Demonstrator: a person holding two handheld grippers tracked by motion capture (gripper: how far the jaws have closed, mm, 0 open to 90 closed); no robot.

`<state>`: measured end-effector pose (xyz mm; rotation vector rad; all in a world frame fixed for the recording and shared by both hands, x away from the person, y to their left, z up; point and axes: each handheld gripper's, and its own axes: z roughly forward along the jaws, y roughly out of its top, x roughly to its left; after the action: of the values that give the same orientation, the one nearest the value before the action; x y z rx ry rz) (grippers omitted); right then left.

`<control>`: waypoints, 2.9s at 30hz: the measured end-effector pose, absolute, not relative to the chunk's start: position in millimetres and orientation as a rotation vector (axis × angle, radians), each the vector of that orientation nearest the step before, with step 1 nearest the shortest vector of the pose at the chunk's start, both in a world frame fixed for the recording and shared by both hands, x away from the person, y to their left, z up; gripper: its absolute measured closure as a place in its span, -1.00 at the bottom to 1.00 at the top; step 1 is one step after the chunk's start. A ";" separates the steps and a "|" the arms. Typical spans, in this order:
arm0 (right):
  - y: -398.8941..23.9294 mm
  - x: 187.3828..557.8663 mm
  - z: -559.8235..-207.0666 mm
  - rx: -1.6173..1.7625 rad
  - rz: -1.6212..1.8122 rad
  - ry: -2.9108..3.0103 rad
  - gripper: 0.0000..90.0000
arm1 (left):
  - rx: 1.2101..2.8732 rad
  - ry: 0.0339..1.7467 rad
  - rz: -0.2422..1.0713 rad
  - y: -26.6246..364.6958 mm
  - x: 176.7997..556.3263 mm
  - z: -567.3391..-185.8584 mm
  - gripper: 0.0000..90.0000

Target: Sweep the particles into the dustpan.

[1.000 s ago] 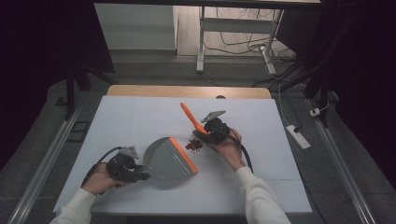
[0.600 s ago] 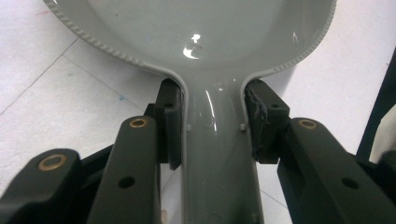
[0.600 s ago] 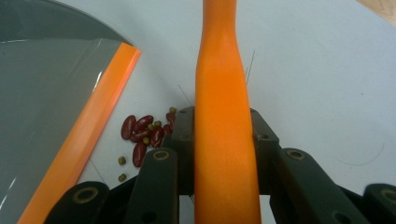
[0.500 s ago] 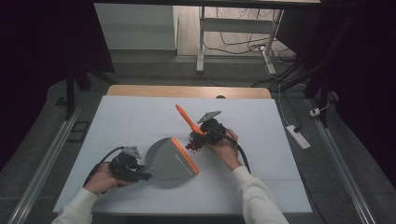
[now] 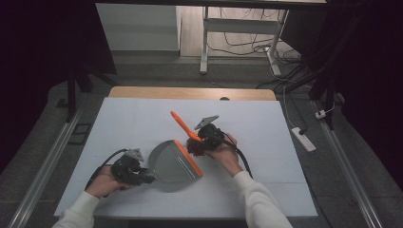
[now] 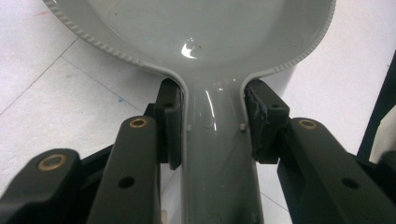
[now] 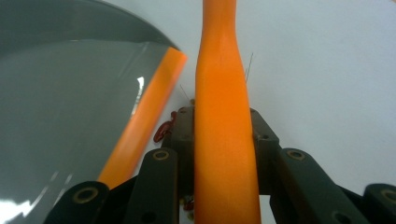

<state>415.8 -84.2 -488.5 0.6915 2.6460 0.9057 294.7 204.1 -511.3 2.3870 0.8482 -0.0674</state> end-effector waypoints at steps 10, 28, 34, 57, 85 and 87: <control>-71.1 405.8 -489.2 0.627 0.914 2.680 0.56 | 2.389 0.849 -0.065 203.6 294.6 -511.5 0.39; -52.5 387.9 -480.9 0.538 1.057 2.752 0.56 | 2.390 0.850 -0.061 203.1 294.5 -511.8 0.39; -63.9 387.6 -463.3 0.560 1.085 2.656 0.56 | 2.391 0.848 -0.059 203.1 294.7 -511.9 0.39; -75.1 421.0 -488.3 0.670 0.910 2.581 0.56 | 2.390 0.851 -0.060 202.6 294.6 -512.8 0.39; -52.3 394.3 -481.9 0.576 1.086 2.711 0.56 | 2.392 0.850 -0.060 202.5 294.5 -513.1 0.39; -52.9 390.2 -474.8 0.553 1.083 2.686 0.56 | 2.392 0.850 -0.059 202.4 294.5 -513.2 0.39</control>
<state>390.2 -52.9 -474.8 0.5533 2.6858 1.0829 294.5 202.4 -513.2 2.3918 0.8498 -0.0592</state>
